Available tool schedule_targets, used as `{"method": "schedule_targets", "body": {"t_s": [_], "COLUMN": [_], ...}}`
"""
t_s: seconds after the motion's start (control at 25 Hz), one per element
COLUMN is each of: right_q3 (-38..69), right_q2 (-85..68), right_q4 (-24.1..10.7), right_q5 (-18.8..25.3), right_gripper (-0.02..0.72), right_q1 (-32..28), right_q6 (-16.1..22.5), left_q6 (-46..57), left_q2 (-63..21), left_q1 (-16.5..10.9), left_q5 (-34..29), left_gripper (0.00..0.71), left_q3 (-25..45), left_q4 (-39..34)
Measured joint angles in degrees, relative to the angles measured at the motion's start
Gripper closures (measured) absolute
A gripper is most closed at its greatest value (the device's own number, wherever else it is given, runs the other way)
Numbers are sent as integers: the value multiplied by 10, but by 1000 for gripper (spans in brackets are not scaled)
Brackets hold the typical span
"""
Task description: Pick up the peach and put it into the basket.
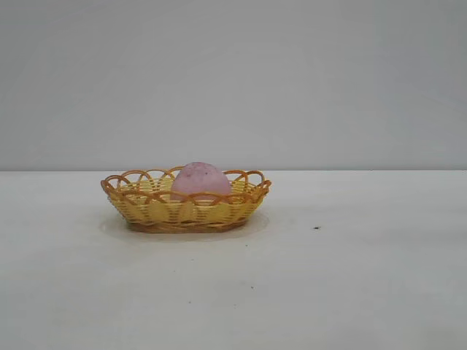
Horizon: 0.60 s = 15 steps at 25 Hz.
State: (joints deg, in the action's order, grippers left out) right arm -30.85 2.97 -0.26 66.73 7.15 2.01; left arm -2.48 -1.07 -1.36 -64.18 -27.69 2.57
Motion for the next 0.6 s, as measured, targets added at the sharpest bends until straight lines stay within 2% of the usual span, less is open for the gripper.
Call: {"method": "schedule_targets", "body": {"t_s": [0.08, 0.16, 0.32, 0.4, 0.6], "right_q3": [7, 8, 25, 28, 28], "right_q2": [-36, -39, -39, -39, -39], "right_q4": [-1, -2, 17, 29, 33], "right_q5": [22, 26, -3, -8, -11], "right_gripper": [382, 382, 382, 382, 382], "right_q1": [0, 0, 0, 0, 0], "right_q6": [-8, -18, -32, -39, -44], "left_q6": [0, 0, 0, 0, 0], "left_q2": [0, 0, 0, 0, 0], "left_q1": [0, 0, 0, 0, 0], "left_q5": [0, 0, 0, 0, 0], "left_gripper": [329, 329, 329, 329, 329], "left_q3": [0, 0, 0, 0, 0], "left_q4": [0, 0, 4, 4, 5]}}
